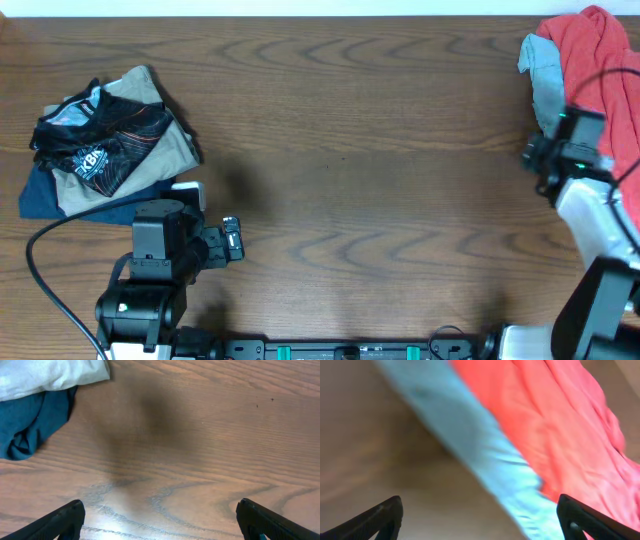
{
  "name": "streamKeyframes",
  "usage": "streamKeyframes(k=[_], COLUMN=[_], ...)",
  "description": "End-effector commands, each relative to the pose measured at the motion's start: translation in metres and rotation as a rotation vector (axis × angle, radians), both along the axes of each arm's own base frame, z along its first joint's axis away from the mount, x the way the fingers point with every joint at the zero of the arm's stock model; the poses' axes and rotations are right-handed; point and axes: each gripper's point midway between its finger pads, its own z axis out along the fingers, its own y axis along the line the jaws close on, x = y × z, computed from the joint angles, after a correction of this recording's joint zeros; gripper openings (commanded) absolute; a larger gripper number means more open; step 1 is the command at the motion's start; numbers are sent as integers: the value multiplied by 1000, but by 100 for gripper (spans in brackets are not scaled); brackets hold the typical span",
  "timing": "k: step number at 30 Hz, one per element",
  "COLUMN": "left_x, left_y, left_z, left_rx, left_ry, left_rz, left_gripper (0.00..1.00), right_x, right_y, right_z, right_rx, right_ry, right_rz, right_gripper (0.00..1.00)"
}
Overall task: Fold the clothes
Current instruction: 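Reach the right gripper to the red-orange shirt and grasp it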
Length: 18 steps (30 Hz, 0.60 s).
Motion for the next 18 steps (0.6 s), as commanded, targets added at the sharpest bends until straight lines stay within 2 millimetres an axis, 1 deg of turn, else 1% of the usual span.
streamKeyframes(k=[1,3,5,8,10,12,16,18], left_x=[2,2,2,2,2,2,2,2], left_y=[-2,-2,-2,-2,-2,-2,-2,-2], left_z=[8,8,8,7,7,7,7,7], left_rx=[-11,-11,-11,-11,-11,-11,-11,-11], left_ry=[-15,-15,-14,-12,-12,-12,-12,-12], left_rz=[4,4,4,4,4,4,4,4], left_gripper=[98,98,98,98,98,98,98,98], right_x=[-20,-33,-42,-51,-59,-66,-72,-75], right_y=[-41,-58,-69,-77,-85,-93,-106,-111], right_z=[-7,-16,-27,-46,-54,-59,-59,-58], right_rx=[-24,-14,16,93,102,103,98,95], right_ry=[29,51,64,74,90,95,79,69], right_rz=[-140,-192,-224,-243,-272,-299,-334,-350], right_gripper=[92,84,81,77,75,74,71,68])
